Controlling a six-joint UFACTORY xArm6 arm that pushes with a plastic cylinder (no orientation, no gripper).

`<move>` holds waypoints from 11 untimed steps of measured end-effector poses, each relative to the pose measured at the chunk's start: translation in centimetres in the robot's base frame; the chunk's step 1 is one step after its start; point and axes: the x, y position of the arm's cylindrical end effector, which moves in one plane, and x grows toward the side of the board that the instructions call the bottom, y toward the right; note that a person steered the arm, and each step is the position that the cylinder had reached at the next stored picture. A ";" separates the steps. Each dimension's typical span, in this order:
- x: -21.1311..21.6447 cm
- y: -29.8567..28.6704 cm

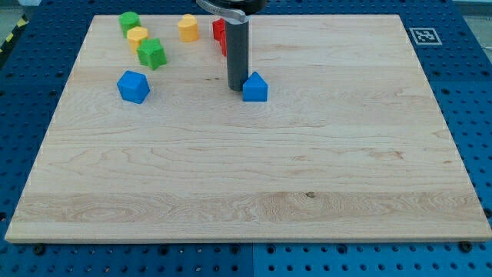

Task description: Point your arm to the blue cube

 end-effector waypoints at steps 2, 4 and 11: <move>5.4 -0.5; 10.8 -11.2; 1.3 -16.9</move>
